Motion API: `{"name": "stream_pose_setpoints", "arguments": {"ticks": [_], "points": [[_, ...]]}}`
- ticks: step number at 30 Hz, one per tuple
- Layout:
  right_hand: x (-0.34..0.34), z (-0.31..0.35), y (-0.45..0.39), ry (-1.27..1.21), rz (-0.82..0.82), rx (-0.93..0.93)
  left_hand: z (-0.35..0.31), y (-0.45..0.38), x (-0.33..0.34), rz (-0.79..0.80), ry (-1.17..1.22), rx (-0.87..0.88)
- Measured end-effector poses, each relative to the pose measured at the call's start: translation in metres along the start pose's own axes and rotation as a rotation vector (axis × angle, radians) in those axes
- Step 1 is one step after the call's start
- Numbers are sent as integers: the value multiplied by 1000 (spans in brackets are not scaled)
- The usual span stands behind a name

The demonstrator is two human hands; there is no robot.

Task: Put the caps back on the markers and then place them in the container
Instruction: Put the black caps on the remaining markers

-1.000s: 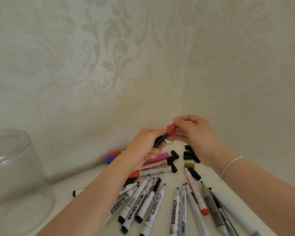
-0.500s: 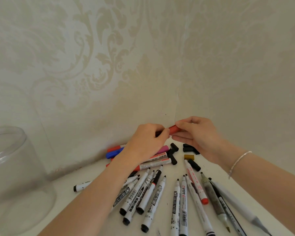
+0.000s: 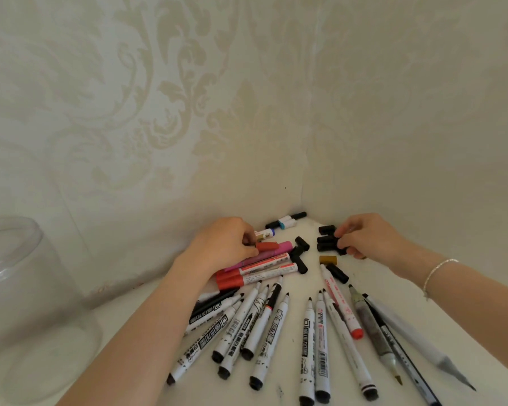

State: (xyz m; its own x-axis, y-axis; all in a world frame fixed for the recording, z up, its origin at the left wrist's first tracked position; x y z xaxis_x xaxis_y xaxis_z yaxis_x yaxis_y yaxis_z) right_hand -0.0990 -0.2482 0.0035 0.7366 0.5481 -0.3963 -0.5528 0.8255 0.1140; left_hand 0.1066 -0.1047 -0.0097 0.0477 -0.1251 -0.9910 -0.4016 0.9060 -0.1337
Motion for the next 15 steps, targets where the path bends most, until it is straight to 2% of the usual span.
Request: {"name": "stream_pose_setpoints", "arguments": {"ticks": [7,11,15], "points": [[1,-12,9,201,113,-36,-12,2,3,-89,-193,60],[1,-12,19,404,109,-162,-15,3,1,-101,-200,45],[6,-11,33,514,190,-165,-20,5,0,-102,-241,37]]}}
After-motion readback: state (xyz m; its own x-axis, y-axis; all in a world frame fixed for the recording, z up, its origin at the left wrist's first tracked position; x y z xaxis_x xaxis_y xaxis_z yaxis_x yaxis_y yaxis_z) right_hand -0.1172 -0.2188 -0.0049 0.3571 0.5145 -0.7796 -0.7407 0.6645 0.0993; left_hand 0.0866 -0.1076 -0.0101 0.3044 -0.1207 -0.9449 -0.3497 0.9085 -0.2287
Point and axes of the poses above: each hand's wrist, its own y-axis away from the middle knuckle, its own x-axis out of the palm, z = x × y, the point moved 1 cm from there along -y, towards the middle knuckle, and after that the axes turned 14 degrees about -y, right-handed, at the moved point
